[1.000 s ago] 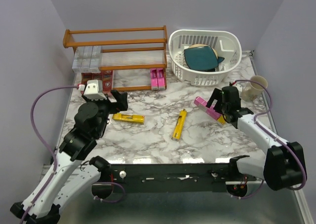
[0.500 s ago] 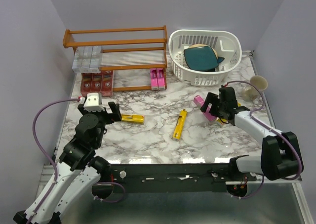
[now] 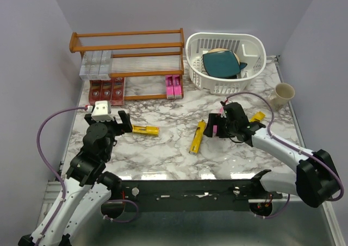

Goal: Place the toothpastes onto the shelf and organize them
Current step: Move the toothpaste to the center of the board, then pick up the toothpaste from the center of the board.

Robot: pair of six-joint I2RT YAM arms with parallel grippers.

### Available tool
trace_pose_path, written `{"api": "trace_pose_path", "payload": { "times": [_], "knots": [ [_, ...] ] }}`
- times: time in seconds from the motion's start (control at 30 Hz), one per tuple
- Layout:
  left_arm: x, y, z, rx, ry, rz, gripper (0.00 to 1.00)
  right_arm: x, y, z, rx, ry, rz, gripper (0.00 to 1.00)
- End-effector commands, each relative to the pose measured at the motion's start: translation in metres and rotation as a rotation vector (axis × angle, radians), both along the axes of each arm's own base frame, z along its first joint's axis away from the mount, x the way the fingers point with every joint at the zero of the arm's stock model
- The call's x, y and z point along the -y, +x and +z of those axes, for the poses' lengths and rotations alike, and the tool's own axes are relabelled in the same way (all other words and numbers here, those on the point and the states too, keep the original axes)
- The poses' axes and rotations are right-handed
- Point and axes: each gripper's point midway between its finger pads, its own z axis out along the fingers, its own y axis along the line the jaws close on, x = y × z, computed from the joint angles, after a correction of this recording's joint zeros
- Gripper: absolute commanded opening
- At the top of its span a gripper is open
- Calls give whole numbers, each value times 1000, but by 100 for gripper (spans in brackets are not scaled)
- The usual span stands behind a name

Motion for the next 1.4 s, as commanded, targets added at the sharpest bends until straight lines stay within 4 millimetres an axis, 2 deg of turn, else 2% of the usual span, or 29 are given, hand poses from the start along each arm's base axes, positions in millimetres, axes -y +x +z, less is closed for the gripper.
{"api": "trace_pose_path", "payload": {
  "times": [0.0,0.1,0.27,0.33,0.47,0.5,0.53,0.6,0.83,0.93,1.07,1.23,1.37],
  "knots": [
    [6,2,-6,-14,-6,-31,99,43,30,33,142,-142,-240,92],
    [7,2,-7,-17,-2,-40,99,60,43,44,172,-197,-360,92],
    [9,2,-8,-17,2,-55,99,79,68,39,140,-251,-486,92],
    [10,2,-10,-16,2,-66,99,77,78,38,128,-227,-498,92],
    [12,1,-9,-11,2,-80,99,79,94,22,81,-225,-522,91],
    [13,1,-10,-10,2,-87,99,82,103,22,92,-199,-535,90],
    [14,1,-9,-8,0,-93,99,76,105,19,70,-159,-513,89],
    [18,1,-9,-7,5,-117,99,77,115,10,42,-120,-519,87],
    [38,1,-10,1,3,-233,99,71,139,0,26,-92,-511,85],
    [41,2,-13,-7,10,-248,99,70,144,-4,9,-98,-510,83],
    [51,1,-16,-15,17,-303,99,72,142,-23,-47,-117,-525,77],
    [66,0,-20,-24,18,-389,99,73,134,-39,-100,-120,-538,66],
    [78,-2,-24,-32,11,-456,99,73,131,-40,-111,-118,-545,55]
  ]
}}
